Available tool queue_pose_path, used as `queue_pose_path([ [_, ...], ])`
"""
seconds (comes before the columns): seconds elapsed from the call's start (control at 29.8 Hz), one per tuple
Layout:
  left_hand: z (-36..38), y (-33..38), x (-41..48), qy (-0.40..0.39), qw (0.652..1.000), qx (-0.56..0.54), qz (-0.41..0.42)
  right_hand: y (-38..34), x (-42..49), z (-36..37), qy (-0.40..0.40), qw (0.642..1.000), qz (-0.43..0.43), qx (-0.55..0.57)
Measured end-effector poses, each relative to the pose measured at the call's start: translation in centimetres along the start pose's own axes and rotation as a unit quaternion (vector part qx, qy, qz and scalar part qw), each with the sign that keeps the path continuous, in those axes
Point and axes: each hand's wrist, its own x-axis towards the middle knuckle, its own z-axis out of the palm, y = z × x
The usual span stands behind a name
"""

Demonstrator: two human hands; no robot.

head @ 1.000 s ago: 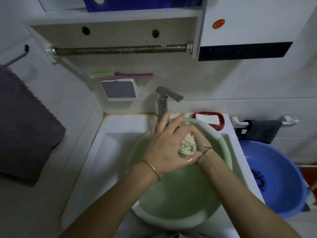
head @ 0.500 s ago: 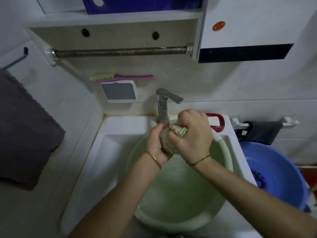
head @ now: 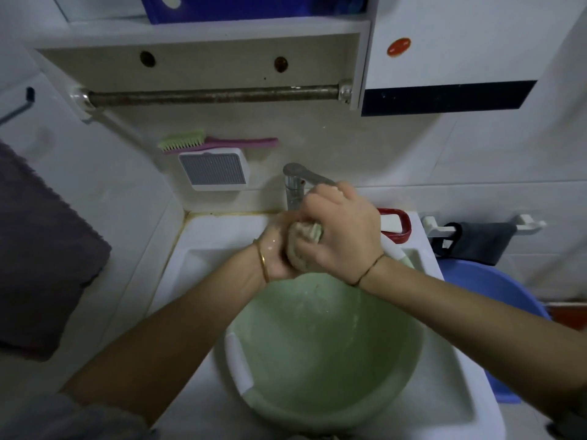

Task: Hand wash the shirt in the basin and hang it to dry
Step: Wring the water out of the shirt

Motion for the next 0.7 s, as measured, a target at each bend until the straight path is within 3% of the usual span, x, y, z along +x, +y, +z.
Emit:
queue_pose_path([
  [0.13,-0.7,-1.2,0.2,-0.004,0.997,-0.067,0.025,1.7,-0.3,0.7,-0.007,0.964,0.221,0.149],
  [0.3,-1.4,-4.5,-0.5,-0.048,0.980,-0.136,0.137,3.7,-0.8,1.9,0.047,0.831,0.469,0.295],
  [0.37,-1.4,-5.9,-1.0,-0.045,0.977,-0.096,0.183,4.0,-1.2,2.1,0.078,0.772,0.532,0.340],
  [0.47,-0.6,-6.1,-0.6,0.005,0.974,-0.057,0.218,3.5,-1.5,2.3,0.101,0.728,0.554,0.392],
  [0.5,-0.4,-5.6,-0.3,0.022,0.976,-0.065,0.207,2.9,-1.5,2.3,0.102,0.741,0.537,0.391],
  [0.54,-0.3,-5.1,-0.1,0.038,0.979,-0.082,0.185,2.3,-1.6,2.2,0.099,0.781,0.498,0.364],
  [0.64,-0.4,-3.4,0.4,0.028,0.985,-0.132,0.109,0.4,-2.0,1.7,0.073,0.949,0.262,0.160],
  [0.7,-0.3,-2.2,0.0,0.003,0.992,-0.102,0.069,-0.7,-2.0,1.0,0.069,0.991,0.108,0.049],
])
